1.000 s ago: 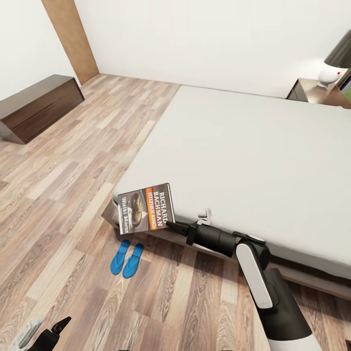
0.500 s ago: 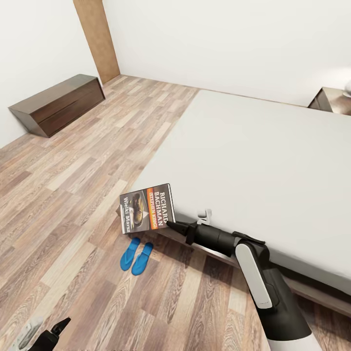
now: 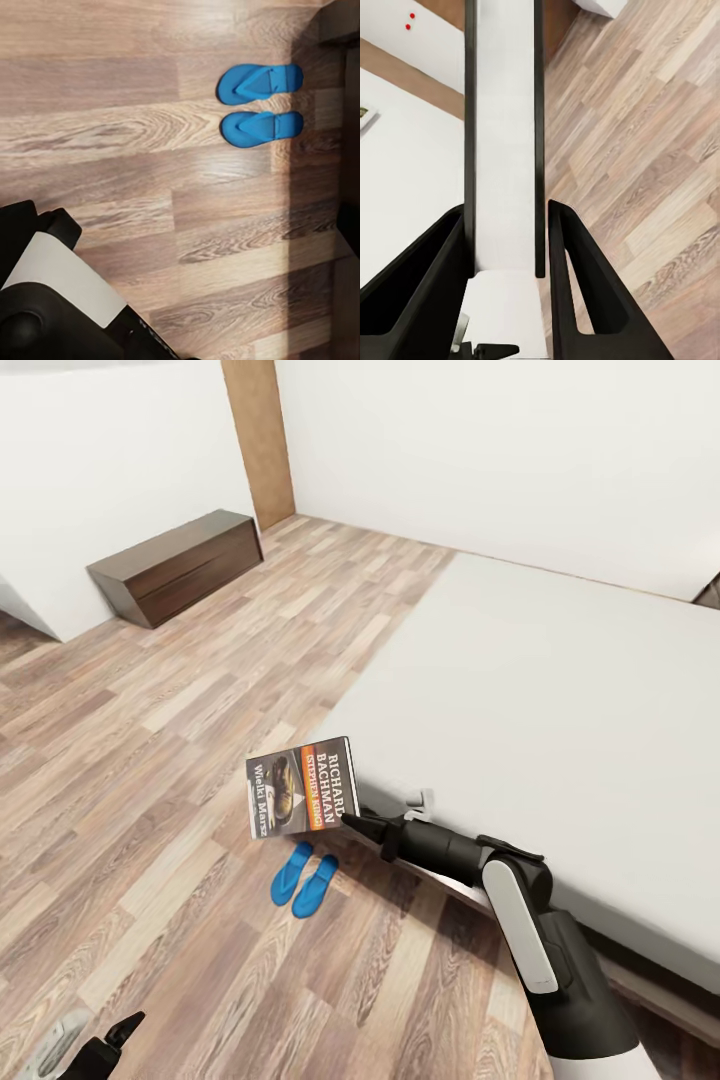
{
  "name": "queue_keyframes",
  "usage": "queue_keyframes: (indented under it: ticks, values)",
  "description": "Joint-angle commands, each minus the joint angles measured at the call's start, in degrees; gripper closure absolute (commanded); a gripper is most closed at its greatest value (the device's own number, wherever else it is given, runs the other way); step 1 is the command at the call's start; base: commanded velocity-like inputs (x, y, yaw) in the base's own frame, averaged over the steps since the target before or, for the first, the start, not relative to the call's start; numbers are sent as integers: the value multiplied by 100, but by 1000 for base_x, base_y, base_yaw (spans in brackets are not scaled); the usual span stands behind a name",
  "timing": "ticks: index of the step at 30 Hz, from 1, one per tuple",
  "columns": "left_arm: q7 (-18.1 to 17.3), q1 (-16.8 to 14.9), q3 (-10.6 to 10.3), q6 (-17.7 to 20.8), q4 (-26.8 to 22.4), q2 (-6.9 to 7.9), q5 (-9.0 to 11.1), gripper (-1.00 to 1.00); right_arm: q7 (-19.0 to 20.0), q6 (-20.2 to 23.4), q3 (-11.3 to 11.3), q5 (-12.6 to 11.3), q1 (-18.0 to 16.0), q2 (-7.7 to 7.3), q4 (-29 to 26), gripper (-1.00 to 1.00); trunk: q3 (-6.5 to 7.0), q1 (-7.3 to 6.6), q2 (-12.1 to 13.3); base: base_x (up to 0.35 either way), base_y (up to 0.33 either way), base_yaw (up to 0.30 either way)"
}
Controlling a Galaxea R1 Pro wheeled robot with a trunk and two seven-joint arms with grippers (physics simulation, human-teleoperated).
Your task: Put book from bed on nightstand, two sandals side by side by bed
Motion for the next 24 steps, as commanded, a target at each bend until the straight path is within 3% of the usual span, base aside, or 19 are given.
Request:
queue_keyframes:
  ticks: [1, 24]
  values:
    - [46, 2, 4, 19, -12, 1, 60, -100, 8, 44, -5, -52, -3, 4, -2, 100, 1, 0, -2, 0, 0, 262]
    - [46, -5, -5, 21, 53, -9, 54, -100, 12, 104, 12, -59, -3, 4, -9, 100, 117, 0, -2, 0, 0, 242]
